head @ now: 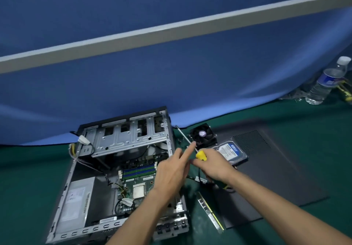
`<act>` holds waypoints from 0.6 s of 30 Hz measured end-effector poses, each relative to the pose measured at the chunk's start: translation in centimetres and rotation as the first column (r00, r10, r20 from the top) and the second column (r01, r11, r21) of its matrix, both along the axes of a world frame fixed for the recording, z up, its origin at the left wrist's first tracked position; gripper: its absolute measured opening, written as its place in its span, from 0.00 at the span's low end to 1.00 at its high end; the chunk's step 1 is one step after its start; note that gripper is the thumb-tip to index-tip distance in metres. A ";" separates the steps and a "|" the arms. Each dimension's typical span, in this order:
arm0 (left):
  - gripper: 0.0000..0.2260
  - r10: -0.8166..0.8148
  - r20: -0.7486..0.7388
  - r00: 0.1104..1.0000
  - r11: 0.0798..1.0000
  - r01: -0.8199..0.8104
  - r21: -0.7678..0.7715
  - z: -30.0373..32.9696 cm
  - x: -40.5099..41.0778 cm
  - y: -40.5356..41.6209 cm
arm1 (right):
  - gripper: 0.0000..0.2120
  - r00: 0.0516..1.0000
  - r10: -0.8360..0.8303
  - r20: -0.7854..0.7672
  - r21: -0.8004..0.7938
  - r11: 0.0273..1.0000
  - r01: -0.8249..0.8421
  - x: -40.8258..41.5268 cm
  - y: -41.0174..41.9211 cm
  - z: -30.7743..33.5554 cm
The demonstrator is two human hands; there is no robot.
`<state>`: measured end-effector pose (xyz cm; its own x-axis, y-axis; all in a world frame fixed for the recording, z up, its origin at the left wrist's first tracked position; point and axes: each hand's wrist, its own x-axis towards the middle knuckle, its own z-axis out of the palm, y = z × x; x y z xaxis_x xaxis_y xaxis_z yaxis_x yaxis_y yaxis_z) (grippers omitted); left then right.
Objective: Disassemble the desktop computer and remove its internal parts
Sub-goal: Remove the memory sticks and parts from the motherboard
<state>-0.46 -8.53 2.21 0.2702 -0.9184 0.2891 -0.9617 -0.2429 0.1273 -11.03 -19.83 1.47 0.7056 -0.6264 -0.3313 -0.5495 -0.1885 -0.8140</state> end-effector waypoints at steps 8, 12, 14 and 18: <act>0.06 0.101 0.019 0.995 0.990 -0.099 -0.096 2.3 6.6 5.8 | 0.05 0.950 0.310 -0.046 0.106 0.947 -0.304 5.8 4.2 3.5; 0.06 0.286 -0.181 0.941 0.957 -0.289 0.008 1.2 9.7 8.9 | 0.07 0.967 0.256 -0.003 0.175 0.952 -0.252 7.7 4.6 4.9; 0.07 0.312 -0.235 0.921 0.950 -0.311 0.042 0.0 10.8 10.0 | 0.08 0.986 0.163 0.045 0.208 0.964 -0.168 8.6 4.8 5.3; 0.08 0.321 -0.408 0.855 0.946 -0.266 0.187 -2.3 12.3 10.3 | 0.10 0.997 -0.020 0.079 0.025 1.000 0.018 10.7 6.7 4.6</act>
